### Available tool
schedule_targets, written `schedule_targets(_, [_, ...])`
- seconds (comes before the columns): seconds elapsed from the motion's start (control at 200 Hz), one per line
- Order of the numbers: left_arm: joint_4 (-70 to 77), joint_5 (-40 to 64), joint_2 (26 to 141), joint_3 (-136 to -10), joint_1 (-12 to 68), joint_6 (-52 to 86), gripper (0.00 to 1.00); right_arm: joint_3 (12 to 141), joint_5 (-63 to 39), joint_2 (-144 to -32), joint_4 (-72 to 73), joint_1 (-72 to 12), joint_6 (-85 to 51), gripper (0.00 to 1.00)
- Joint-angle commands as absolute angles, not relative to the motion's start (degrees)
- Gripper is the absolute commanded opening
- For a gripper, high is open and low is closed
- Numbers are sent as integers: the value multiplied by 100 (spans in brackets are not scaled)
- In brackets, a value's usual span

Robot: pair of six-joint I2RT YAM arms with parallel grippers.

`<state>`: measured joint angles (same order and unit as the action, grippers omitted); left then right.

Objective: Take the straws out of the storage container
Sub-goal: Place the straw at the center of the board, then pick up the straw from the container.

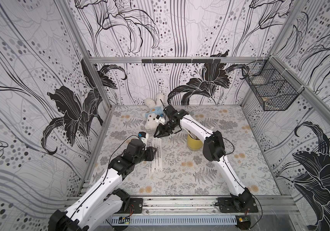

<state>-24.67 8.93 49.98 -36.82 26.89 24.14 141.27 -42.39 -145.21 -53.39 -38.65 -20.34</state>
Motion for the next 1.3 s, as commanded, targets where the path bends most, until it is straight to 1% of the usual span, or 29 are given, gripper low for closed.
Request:
schedule_targets(0.0, [-1924,1134,4757,-3642,2654,2210,36,14500,-4039,-13606,-5436,-3859,-1928,37])
schedule_targets(0.16, [-1406,1017,4492,-3679,2817,2179,36,14075,-3454,-12502,-5425,-3748,-1538,35])
schedule_targets(0.275, [-1052,462,4599,-3886,3415,1898,36,13344,-2895,-11594,-5329,-3618,-1258,33])
schedule_targets(0.416, [-487,-37,5194,-4251,4365,1223,38,12241,-2333,-10530,-5058,-3436,-1002,30])
schedule_targets(0.551, [310,245,6072,-4518,4851,299,43,10915,-1927,-9597,-4526,-3167,-895,28])
schedule_targets(0.626, [690,556,6567,-4662,4904,-142,45,10106,-1935,-8939,-4100,-2996,-991,27])
schedule_targets(0.741, [1425,1296,7149,-4678,4904,-1201,46,9178,-2034,-8357,-3684,-2937,-1051,27])
schedule_targets(0.791, [1892,1364,7364,-4620,4904,-1394,47,8891,-1932,-8150,-3593,-2928,-1046,26])
schedule_targets(0.841, [2036,1383,7611,-4726,4904,-1511,47,8646,-1754,-7953,-3528,-2924,-1061,26])
schedule_targets(0.976, [2117,1334,8332,-5092,4904,-1831,47,8236,-1371,-7578,-3489,-2850,-1050,26])
schedule_targets(1.097, [2393,1390,8788,-5250,4903,-1908,47,8052,-922,-7431,-3744,-2821,-1044,26])
schedule_targets(1.292, [2593,1343,9277,-5581,4902,-1880,46,7777,-706,-7189,-4049,-2807,-1063,32])
